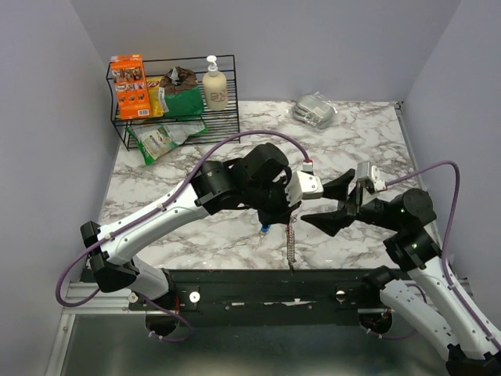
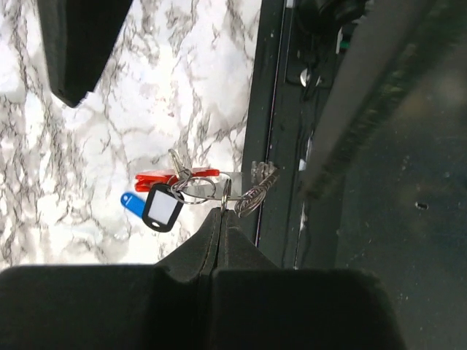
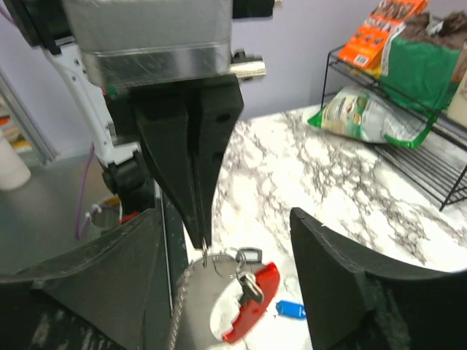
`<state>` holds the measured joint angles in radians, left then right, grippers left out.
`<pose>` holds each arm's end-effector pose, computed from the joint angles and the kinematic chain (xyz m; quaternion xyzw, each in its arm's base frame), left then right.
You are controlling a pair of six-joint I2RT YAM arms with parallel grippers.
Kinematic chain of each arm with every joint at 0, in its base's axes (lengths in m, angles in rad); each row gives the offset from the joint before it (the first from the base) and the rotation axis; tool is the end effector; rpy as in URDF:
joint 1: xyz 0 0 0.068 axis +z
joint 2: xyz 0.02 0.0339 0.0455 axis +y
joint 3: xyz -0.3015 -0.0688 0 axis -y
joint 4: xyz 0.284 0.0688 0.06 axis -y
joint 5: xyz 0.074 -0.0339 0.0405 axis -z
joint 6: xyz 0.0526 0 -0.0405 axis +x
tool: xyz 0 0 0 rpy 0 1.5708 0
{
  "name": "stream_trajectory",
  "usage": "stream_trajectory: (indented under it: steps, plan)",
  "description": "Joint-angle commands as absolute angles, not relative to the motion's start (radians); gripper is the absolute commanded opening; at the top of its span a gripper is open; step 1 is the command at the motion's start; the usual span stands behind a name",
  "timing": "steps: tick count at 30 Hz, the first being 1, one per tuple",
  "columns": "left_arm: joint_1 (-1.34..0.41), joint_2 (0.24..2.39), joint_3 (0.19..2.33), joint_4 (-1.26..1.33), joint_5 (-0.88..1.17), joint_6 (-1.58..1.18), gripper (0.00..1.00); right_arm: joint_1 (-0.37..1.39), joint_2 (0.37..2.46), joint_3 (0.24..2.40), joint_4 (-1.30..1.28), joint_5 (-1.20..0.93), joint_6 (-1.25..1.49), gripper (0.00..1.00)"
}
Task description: Put the keys on the keyring
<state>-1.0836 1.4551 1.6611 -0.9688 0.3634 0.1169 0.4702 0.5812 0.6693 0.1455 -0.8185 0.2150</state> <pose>0.1426 -0.3092 0.4447 0.5694 0.7062 -0.3268 0.2651 0.1186 0.1034 0.3892 -0.3821 0.5243 0.4742 0.5952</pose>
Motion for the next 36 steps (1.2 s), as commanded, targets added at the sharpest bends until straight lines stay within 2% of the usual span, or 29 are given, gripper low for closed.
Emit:
stream_trajectory:
  steps: [1,10,11,14,19,28,34,36]
  plan:
    - [-1.101,1.46,1.727,-1.065,0.298,0.156,0.0,0.474,0.598,0.695,0.044,-0.906,0.152,0.76]
    - [-1.103,1.494,1.752,-1.092,0.296,0.178,0.0,0.474,0.663,0.654,0.127,-1.045,0.222,0.64]
    - [-1.106,1.499,1.753,-1.091,0.296,0.178,0.0,0.474,0.678,0.652,0.133,-1.055,0.227,0.58]
    - [-1.108,1.509,1.764,-1.094,0.298,0.179,0.0,0.474,0.693,0.644,0.135,-1.058,0.229,0.54]
    - [-1.109,1.509,1.77,-1.083,0.302,0.183,0.0,0.474,0.715,0.634,0.137,-1.063,0.236,0.52]
    - [-1.114,1.5,1.758,-1.052,0.311,0.172,0.0,0.474,0.721,0.591,0.167,-1.071,0.256,0.4]
    - [-1.118,1.493,1.753,-1.032,0.318,0.167,0.0,0.474,0.719,0.566,0.207,-1.071,0.281,0.37]
    - [-1.12,1.494,1.753,-1.029,0.319,0.166,0.0,0.474,0.719,0.563,0.227,-1.066,0.291,0.29]
